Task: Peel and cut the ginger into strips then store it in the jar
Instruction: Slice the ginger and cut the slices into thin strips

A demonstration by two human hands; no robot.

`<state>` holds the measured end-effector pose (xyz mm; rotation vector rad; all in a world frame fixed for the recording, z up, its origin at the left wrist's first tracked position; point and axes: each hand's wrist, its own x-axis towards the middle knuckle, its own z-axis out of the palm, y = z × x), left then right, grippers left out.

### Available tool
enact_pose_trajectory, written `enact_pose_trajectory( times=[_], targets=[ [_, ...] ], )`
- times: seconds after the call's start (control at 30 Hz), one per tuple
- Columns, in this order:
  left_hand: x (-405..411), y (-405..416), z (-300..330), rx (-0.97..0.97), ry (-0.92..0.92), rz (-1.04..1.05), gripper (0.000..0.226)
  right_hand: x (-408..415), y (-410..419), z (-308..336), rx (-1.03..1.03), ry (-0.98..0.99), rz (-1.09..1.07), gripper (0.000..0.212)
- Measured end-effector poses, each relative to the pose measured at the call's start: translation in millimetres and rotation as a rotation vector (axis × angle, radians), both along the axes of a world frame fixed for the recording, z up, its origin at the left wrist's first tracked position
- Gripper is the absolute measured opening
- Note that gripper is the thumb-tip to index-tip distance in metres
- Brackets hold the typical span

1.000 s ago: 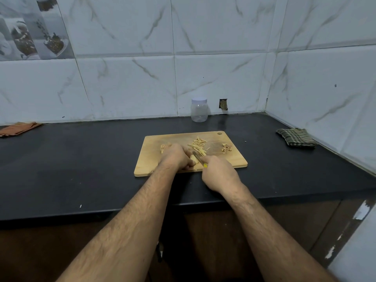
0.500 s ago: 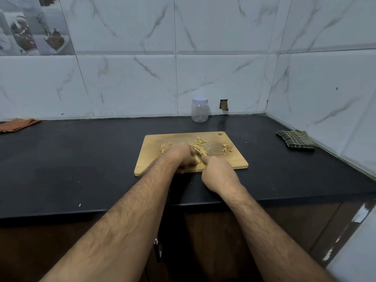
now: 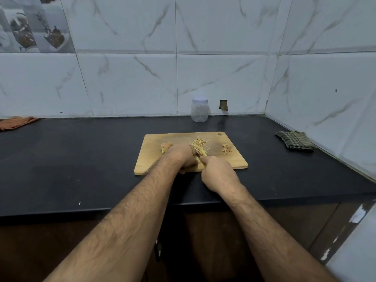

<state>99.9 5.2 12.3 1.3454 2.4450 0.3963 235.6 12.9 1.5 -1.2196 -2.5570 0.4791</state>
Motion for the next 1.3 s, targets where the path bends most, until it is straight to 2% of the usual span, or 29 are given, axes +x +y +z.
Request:
enact_pose_trajectory(
  times=[0.13, 0.4, 0.73, 0.93, 1.13, 1.3],
  targets=[
    [0, 0, 0, 0.0, 0.004, -0.006, 0.026, -2, 0, 3, -0.008, -0.018, 0.006, 0.05],
    [0, -3, 1, -0.009, 0.218, -0.072, 0.033, 15, -10, 4, -0.015, -0.063, 0.009, 0.046],
    [1, -4, -2, 0.027, 0.145, -0.025, 0.036, 30, -18, 5, -0.049, -0.121, -0.042, 0.05],
    [2, -5, -2, 0.042, 0.124, -0.009, 0.036, 17, -7, 4, 0.005, -0.065, -0.051, 0.052],
    [-1, -5, -6, 0.046, 0.174, -0.018, 0.026, 9, -1, -1, -0.009, 0.037, -0.064, 0.056],
    [-1, -3, -4, 0.025, 0.19, -0.027, 0.033, 4, -1, -2, -0.003, 0.045, -0.04, 0.055]
  ],
)
